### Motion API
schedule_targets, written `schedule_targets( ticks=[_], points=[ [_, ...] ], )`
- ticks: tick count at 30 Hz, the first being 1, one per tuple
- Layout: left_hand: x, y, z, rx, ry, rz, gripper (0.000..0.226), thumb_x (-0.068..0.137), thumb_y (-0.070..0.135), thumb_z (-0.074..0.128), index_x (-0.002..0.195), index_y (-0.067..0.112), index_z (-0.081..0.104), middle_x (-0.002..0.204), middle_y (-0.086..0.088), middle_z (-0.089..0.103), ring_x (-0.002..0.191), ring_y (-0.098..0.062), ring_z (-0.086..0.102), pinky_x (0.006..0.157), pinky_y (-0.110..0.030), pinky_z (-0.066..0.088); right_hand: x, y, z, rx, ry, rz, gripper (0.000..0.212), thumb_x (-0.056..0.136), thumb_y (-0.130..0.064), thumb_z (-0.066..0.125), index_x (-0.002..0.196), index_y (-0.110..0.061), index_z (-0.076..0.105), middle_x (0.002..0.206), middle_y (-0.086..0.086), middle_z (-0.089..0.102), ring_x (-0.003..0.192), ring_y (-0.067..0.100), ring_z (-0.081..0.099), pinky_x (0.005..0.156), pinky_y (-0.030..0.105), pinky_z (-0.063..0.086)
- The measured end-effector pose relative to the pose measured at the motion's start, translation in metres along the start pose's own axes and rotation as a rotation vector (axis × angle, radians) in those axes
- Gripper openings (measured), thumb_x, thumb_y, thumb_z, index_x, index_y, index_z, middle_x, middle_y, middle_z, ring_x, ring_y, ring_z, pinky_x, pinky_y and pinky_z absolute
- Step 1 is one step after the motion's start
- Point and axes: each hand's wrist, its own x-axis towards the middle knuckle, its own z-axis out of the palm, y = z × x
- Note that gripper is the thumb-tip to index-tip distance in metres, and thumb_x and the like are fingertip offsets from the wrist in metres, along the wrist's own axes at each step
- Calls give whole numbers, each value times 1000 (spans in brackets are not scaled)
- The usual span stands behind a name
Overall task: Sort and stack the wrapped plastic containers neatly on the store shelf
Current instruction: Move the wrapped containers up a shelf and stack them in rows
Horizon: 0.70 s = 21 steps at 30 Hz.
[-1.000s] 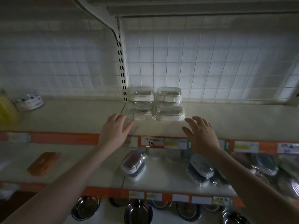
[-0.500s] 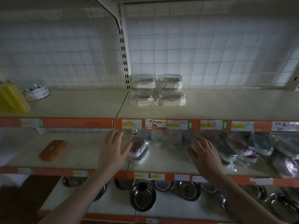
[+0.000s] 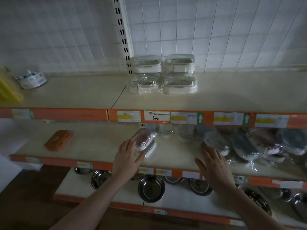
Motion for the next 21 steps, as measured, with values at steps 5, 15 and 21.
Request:
schedule_targets(
  ticks=[5, 15, 21],
  points=[
    [29, -11, 32, 15, -41, -35, 69, 90, 54, 48, 145, 14, 33, 150, -9, 32, 139, -24, 27, 110, -35, 28, -1, 7, 37, -5, 15, 4, 36, 87, -34, 60, 113, -10, 63, 107, 14, 63, 97, 36, 62, 79, 44, 52],
    [107, -57, 131, 188, -164, -67, 83, 87, 64, 44, 152, 24, 10, 158, -12, 10, 144, -29, 11, 116, -37, 15, -5, 20, 139, -31, -57, 60, 42, 82, -27, 70, 117, -8, 61, 110, 18, 62, 100, 38, 62, 83, 46, 50],
    [131, -73, 160, 235, -172, -104, 91, 81, 70, 48, 152, 28, 9, 157, -18, 7, 143, -38, 9, 116, -44, 10, -6, 15, 177, 5, -71, 100, 46, 90, -43, 52, 120, -9, 59, 113, 20, 60, 102, 39, 60, 81, 46, 51]
  ],
)
